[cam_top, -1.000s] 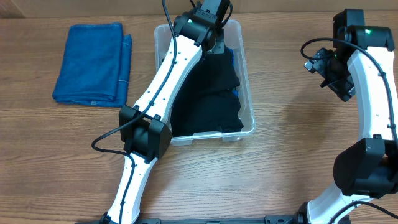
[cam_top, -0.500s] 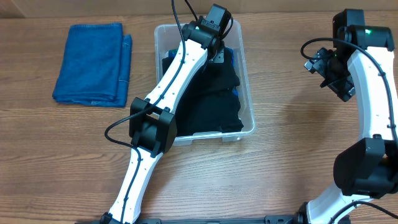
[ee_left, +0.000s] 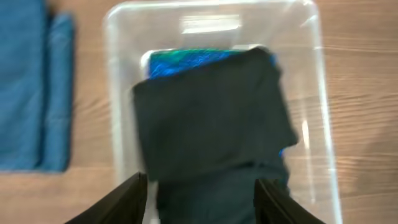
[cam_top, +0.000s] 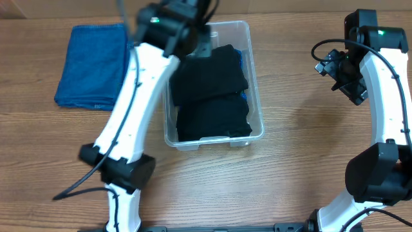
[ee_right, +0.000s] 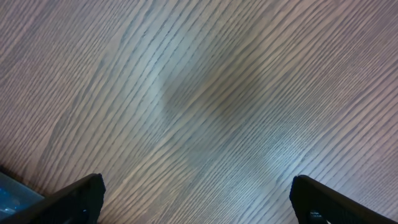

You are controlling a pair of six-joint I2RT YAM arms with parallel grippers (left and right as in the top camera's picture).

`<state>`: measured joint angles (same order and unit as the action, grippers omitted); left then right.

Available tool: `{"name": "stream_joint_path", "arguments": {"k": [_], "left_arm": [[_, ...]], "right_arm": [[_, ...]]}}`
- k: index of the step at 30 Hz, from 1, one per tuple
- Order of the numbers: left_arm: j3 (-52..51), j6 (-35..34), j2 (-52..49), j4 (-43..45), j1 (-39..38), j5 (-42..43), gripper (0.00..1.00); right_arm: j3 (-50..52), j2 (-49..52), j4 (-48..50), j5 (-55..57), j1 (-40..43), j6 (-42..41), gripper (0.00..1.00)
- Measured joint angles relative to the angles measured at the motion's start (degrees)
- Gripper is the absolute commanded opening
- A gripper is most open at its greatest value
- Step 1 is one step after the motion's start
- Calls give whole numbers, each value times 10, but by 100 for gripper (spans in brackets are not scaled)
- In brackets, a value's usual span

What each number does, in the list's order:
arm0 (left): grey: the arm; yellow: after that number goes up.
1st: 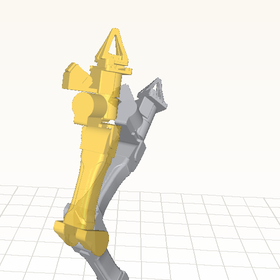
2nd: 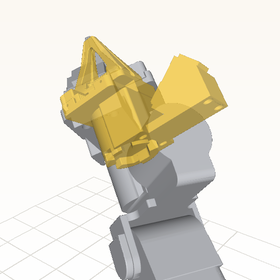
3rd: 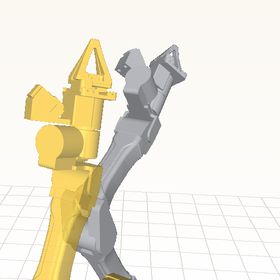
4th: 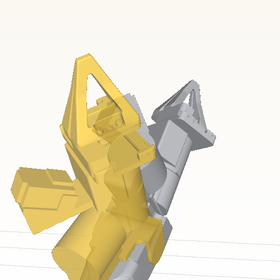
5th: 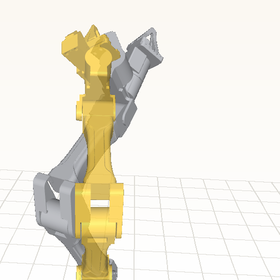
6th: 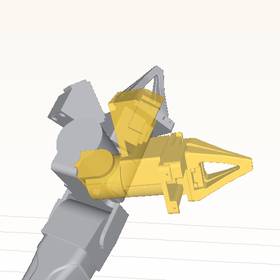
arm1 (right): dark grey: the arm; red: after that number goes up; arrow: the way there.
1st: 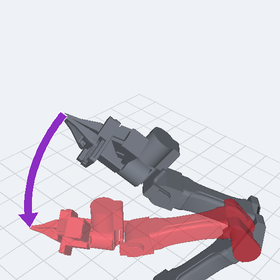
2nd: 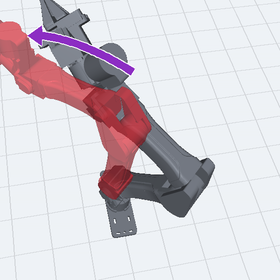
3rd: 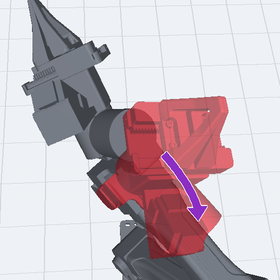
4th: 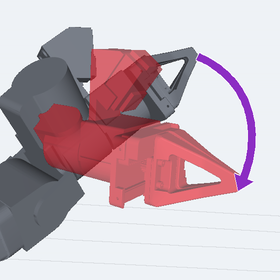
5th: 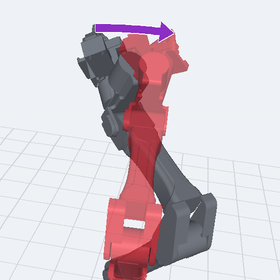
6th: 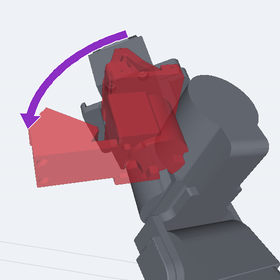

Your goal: Pack container

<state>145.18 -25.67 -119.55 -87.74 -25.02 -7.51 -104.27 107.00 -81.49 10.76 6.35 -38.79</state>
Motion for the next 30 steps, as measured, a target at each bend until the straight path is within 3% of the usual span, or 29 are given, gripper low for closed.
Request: {"name": "stream_joint_path", "arguments": {"k": [1, 2, 4, 9, 21, 30], "left_arm": [[0, -11, 4, -35, 11, 0, 93], [0, -18, 4, -54, 19, -1, 100], [-13, -44, 0, -88, 30, 7, 100], [-99, -75, -4, -78, 32, 23, 100], [-351, -82, -10, 36, 48, 93, 100], [-374, -65, -10, 53, 64, 99, 82]], "right_arm": [[0, 0, 0, 0, 0, 0, 100], [0, 0, 0, 0, 0, 0, 100], [0, 0, 0, 0, 0, 0, 100], [0, 0, 0, 0, 0, 0, 100], [0, 0, 0, 0, 0, 0, 100], [0, 0, 0, 0, 0, 0, 100]]}}
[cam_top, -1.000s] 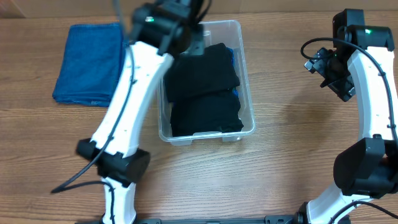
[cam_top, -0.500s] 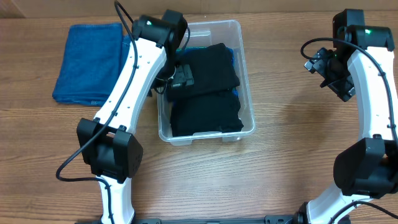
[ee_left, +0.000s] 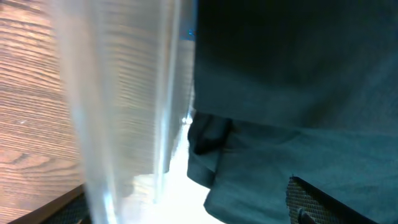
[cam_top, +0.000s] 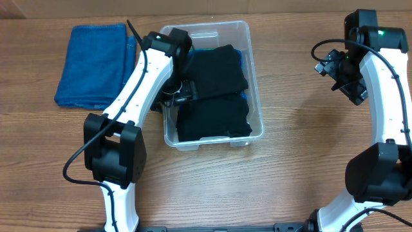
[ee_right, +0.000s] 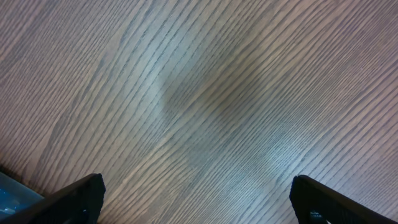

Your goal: Pack container

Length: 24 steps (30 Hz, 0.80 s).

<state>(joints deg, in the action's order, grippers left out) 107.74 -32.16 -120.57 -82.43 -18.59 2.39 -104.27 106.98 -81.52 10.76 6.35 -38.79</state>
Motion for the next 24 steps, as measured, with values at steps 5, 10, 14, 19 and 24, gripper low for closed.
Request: {"name": "stream_joint_path", "arguments": {"k": [5, 10, 14, 19, 24], "left_arm": [[0, 33, 0, 6, 22, -7, 48], [0, 50, 0, 10, 25, -9, 28], [0, 56, 0, 9, 25, -15, 25], [0, 58, 0, 12, 26, -26, 16], [-2, 79, 0, 15, 26, -37, 10]], "right_arm": [[0, 0, 0, 0, 0, 0, 100], [0, 0, 0, 0, 0, 0, 100], [0, 0, 0, 0, 0, 0, 100], [0, 0, 0, 0, 0, 0, 100], [0, 0, 0, 0, 0, 0, 100]]}}
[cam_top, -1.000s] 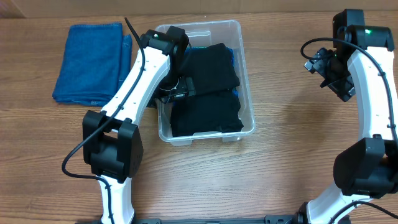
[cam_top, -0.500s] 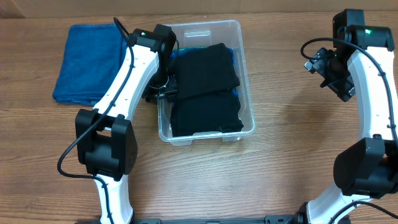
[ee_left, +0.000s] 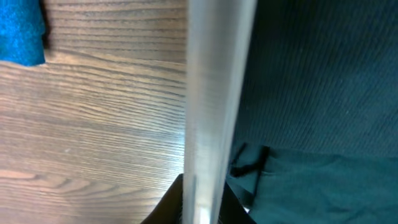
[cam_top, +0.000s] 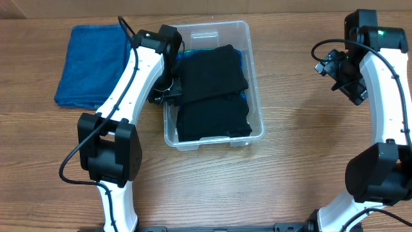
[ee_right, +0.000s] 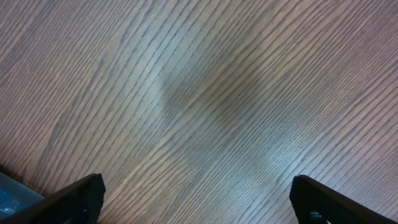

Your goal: Pack container

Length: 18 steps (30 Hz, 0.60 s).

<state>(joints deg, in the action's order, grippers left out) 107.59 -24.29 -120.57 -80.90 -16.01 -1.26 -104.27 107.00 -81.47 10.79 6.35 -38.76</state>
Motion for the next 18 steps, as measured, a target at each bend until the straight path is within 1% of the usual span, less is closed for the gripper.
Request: {"name": "stream_joint_path", "arguments": {"k": [3, 15, 18], "left_arm": [[0, 17, 0, 8, 0, 0, 4], [0, 96, 0, 42, 23, 22, 4], [0, 99, 0, 44, 26, 24, 8]], "right_arm": [[0, 0, 0, 0, 0, 0, 100], [0, 0, 0, 0, 0, 0, 100], [0, 0, 0, 0, 0, 0, 100]]}}
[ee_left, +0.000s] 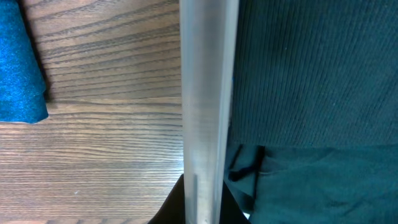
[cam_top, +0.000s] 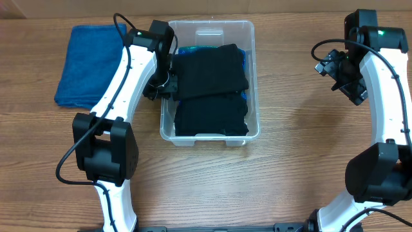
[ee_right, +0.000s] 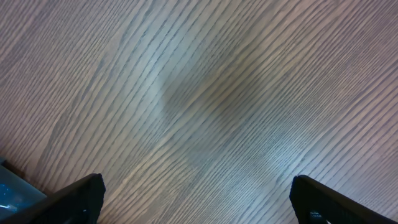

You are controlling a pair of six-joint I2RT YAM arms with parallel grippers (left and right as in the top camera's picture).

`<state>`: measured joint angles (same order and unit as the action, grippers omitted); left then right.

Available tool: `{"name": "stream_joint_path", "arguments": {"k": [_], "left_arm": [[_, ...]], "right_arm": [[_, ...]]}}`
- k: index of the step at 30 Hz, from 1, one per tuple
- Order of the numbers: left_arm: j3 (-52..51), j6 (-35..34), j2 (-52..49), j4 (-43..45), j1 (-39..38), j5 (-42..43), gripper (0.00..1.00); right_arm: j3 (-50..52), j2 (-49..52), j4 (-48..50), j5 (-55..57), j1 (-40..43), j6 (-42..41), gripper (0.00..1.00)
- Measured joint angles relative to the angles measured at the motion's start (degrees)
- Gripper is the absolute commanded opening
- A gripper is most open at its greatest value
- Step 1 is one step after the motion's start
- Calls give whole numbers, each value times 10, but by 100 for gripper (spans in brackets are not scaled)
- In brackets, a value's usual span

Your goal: Pack container

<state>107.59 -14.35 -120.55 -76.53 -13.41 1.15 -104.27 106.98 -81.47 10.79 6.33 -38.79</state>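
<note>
A clear plastic container (cam_top: 252, 77) stands mid-table with two folded black garments (cam_top: 211, 90) over a blue one (cam_top: 188, 50). My left gripper (cam_top: 165, 89) is shut on the container's left wall; in the left wrist view that wall (ee_left: 206, 106) runs up between the dark fingers (ee_left: 172, 208), with black cloth (ee_left: 311, 93) on its right. A folded blue towel (cam_top: 90, 64) lies at the far left, its edge (ee_left: 18, 68) showing in the left wrist view too. My right gripper (ee_right: 198, 199) hangs open over bare wood.
The right arm (cam_top: 380, 84) curves along the table's right side, well away from the container. Wooden tabletop (cam_top: 290, 167) stretches in front of and to the right of the container.
The container has swung straight and shifted slightly, its left wall still in my shut left gripper. The right arm has not moved.
My left gripper was open above the packed container. It then stood low at the container's left wall, still open. By the last moment it was shut on that wall, and now the container sits squarer on the table. The right gripper stayed open and still.
</note>
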Motion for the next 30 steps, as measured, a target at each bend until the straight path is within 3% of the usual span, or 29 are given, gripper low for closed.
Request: {"name": "stream_joint_path", "arguments": {"k": [2, 4, 6, 10, 12, 15, 17, 20, 28, 29, 30], "left_arm": [[0, 0, 0, 0, 0, 0, 14], [0, -1, 0, 0, 0, 1, 38], [0, -4, 0, 5, 1, 0, 49], [14, -2, -1, -6, 4, 7, 52], [73, -2, -5, -35, 4, 12, 57], [172, -1, -6, -71, 4, 17, 74], [259, -5, -5, -93, 8, 12, 100], [310, -28, -5, -108, 32, -15, 100], [297, -58, -5, -68, 236, -138, 99], [285, -61, -5, -55, 264, -136, 91], [269, -61, -5, -40, 287, -123, 71]], "right_arm": [[0, 0, 0, 0, 0, 0, 100], [0, 0, 0, 0, 0, 0, 100], [0, 0, 0, 0, 0, 0, 100], [0, 0, 0, 0, 0, 0, 100], [0, 0, 0, 0, 0, 0, 100], [0, 0, 0, 0, 0, 0, 100], [0, 0, 0, 0, 0, 0, 100], [0, 0, 0, 0, 0, 0, 100], [0, 0, 0, 0, 0, 0, 100], [0, 0, 0, 0, 0, 0, 100], [0, 0, 0, 0, 0, 0, 100]]}}
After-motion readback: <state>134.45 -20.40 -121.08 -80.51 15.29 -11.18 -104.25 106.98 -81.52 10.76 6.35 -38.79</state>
